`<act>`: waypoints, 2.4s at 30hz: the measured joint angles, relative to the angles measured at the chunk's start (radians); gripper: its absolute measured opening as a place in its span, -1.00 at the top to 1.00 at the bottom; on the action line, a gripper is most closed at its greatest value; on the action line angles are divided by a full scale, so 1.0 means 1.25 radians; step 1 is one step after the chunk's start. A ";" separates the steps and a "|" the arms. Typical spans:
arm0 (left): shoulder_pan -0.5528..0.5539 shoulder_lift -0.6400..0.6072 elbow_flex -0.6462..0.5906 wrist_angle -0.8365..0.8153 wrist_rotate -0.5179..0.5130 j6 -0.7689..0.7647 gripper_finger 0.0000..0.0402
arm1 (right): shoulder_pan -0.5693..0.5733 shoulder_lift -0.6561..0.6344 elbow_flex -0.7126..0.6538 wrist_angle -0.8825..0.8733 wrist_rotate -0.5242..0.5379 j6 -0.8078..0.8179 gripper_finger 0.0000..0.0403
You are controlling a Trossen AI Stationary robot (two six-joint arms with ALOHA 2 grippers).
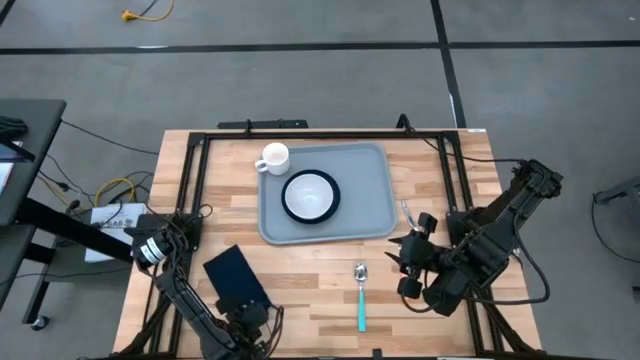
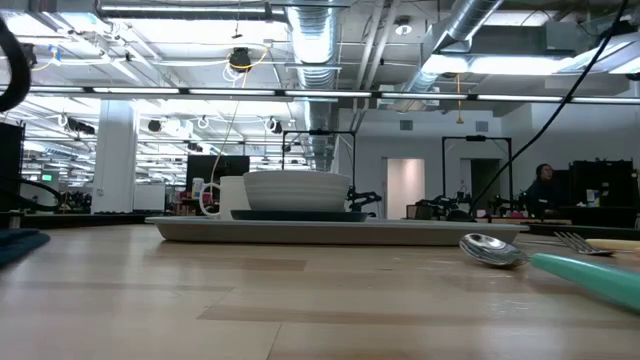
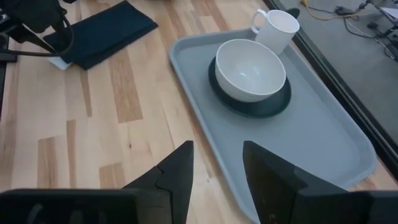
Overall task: Set up tray
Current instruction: Put the blue napkin on the gray serving tray to the right of the green plate
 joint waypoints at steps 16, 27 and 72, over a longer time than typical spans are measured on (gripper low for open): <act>-0.003 0.006 0.069 -0.134 0.050 0.013 0.30 | 0.000 0.000 0.001 0.000 -0.003 -0.007 0.34; -0.006 0.011 0.059 -0.094 0.094 0.038 0.30 | 0.000 0.000 0.001 0.000 -0.005 -0.007 0.34; 0.164 -0.009 0.542 -0.346 -0.103 0.472 0.99 | -0.010 -0.050 0.001 -0.065 0.024 -0.028 0.44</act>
